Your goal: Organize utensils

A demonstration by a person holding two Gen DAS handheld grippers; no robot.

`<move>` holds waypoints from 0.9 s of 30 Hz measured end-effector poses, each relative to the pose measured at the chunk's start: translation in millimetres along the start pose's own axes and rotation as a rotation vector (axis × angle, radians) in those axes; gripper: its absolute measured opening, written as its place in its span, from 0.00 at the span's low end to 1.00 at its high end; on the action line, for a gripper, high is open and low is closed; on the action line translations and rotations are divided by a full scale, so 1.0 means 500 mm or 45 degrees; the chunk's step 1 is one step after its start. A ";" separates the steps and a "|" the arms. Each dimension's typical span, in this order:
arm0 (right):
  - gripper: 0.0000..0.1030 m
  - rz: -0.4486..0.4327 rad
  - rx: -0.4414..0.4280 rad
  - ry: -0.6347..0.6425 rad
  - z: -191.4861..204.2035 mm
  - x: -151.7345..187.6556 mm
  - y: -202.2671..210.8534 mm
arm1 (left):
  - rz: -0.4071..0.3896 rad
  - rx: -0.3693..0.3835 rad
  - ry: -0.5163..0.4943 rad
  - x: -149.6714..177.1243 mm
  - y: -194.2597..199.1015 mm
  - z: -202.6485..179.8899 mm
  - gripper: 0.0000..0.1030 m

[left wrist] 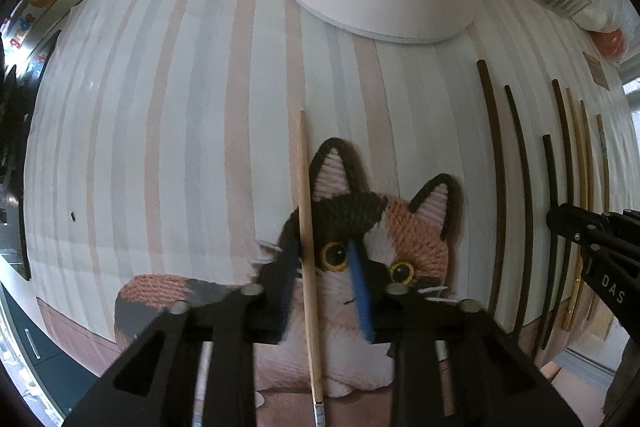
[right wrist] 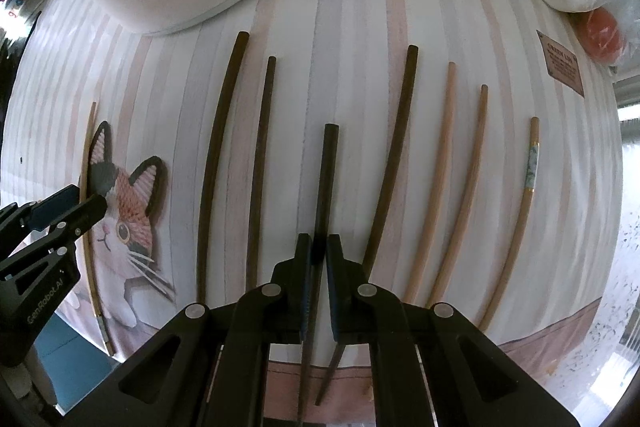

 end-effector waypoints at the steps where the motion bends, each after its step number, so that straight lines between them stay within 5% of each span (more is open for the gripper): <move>1: 0.08 -0.001 -0.001 0.000 -0.002 -0.002 -0.001 | 0.001 0.001 0.005 -0.002 0.000 0.001 0.07; 27: 0.07 -0.052 -0.029 -0.029 0.000 0.006 0.010 | -0.032 0.003 -0.020 -0.010 0.032 0.022 0.04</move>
Point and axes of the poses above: each gripper's, at about its wrist camera, not at the fingertips, and y roughly against the way its jaws point, z to its left, x to its underside, the point moved 1 cm from there along -y, roughly the way its jaws point, and after that the axes turned 7 degrees about y, right-handed, at the moved point
